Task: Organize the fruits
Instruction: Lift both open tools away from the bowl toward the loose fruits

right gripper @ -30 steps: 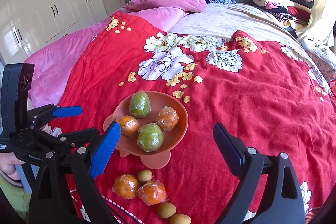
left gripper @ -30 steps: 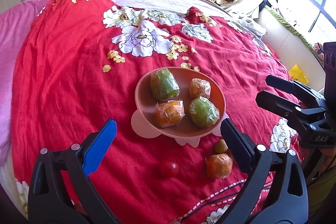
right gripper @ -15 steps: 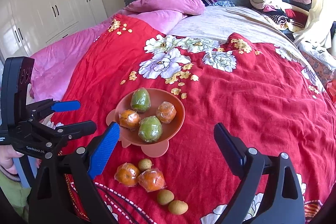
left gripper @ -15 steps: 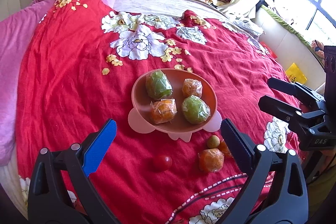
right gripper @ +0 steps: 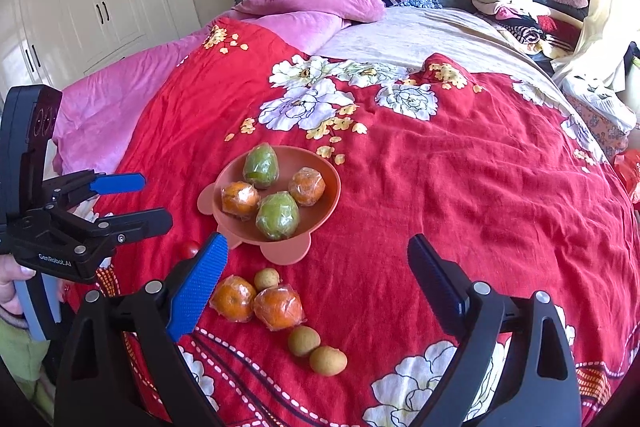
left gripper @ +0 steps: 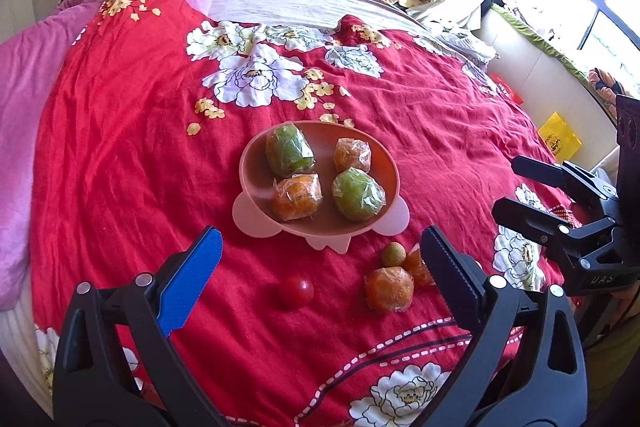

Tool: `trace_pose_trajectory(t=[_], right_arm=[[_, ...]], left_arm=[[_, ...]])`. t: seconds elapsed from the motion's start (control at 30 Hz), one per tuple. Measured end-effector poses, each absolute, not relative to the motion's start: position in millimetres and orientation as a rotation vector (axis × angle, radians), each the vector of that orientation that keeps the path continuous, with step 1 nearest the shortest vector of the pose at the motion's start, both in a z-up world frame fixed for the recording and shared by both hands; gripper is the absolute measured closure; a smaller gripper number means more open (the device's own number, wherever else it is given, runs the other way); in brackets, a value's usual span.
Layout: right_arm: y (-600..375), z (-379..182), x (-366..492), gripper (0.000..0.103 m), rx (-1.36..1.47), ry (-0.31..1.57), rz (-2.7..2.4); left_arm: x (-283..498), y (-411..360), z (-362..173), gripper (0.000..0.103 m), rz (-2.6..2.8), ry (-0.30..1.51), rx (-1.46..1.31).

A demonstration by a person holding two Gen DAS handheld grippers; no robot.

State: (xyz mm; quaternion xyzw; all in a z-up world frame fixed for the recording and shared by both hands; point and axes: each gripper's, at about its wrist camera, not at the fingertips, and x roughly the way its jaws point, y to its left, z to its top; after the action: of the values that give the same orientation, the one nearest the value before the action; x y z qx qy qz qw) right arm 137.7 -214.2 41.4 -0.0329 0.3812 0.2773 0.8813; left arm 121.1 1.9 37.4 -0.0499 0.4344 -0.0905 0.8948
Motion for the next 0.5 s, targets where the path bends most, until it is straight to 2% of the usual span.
trace_pose_trajectory(t=[0.5], right_arm=[[-220,35,122,0.012,-0.091,0.809,0.577]], left_arm=[[109,-7,36,0.01,-0.201,0.908,-0.086]])
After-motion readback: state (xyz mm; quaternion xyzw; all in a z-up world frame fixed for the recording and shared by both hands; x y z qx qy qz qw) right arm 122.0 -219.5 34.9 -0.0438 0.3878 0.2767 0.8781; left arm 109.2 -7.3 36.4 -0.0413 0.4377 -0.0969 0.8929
